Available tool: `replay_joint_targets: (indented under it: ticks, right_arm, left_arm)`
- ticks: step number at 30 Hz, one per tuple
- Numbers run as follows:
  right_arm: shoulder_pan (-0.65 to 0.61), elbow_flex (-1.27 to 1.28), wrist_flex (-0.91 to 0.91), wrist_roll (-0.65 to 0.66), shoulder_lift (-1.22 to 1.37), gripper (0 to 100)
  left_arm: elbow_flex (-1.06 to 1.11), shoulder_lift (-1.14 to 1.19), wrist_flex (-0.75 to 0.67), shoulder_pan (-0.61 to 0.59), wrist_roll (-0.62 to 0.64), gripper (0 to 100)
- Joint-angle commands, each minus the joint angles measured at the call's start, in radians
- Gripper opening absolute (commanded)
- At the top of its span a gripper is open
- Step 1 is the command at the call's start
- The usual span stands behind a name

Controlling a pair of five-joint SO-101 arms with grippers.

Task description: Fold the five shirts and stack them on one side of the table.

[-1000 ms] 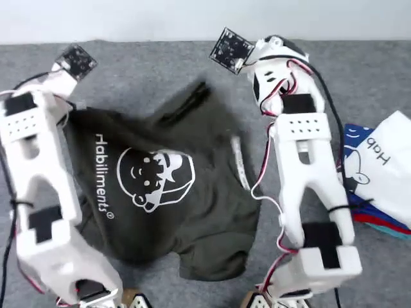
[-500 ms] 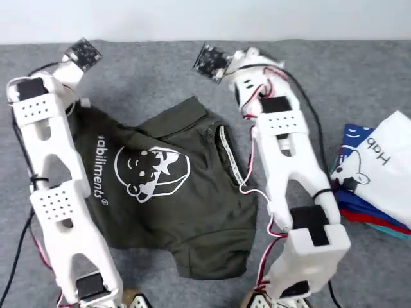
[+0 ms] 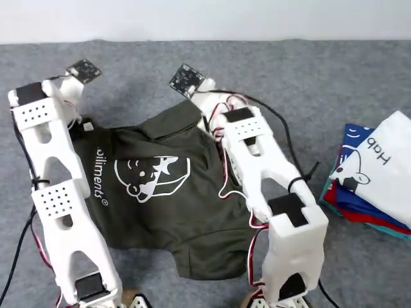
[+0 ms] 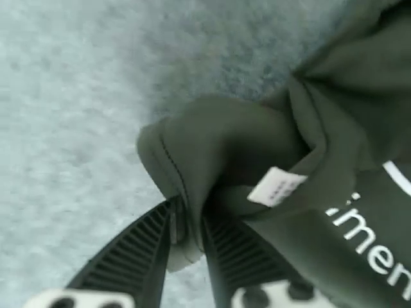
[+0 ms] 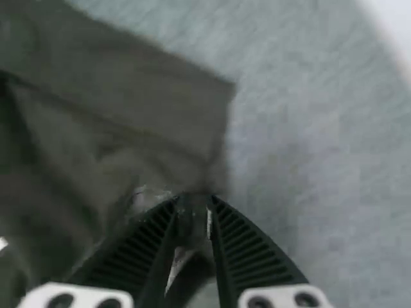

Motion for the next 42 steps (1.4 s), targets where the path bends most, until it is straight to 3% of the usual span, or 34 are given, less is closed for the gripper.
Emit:
replay_joint_targets:
  ticks: [1, 6, 11, 20, 31, 36, 42]
  right_arm:
    - [-0.008, -0.064, 0.082, -0.066, 0.010, 5.0]
    - [-0.008, -0.222, 0.269, -0.121, 0.090, 5.0]
    - [-0.007, -0.410, 0.516, -0.186, 0.125, 5.4]
    - [-0.010, -0.555, 0.757, -0.187, 0.122, 5.4]
    - [-0.013, -0.597, 1.107, -0.187, 0.117, 5.5]
    - [-0.033, -0.493, 1.118, -0.203, 0.004, 6.6]
    - [-0.134, -0.195, 1.118, -0.203, -0.252, 11.7]
  left_arm:
    - [0.048, -0.025, 0.031, -0.006, 0.012, 2]
    - [0.196, -0.086, 0.028, 0.000, 0.017, 2]
    - [0.211, -0.152, 0.023, -0.003, 0.135, 5]
    - [-0.022, -0.189, 0.012, -0.003, 0.382, 21]
    - [-0.044, -0.235, 0.034, -0.068, 0.394, 22]
    - [0.130, -0.407, 0.032, -0.092, 0.390, 22]
    - [0.498, -0.658, 0.031, -0.112, 0.390, 22]
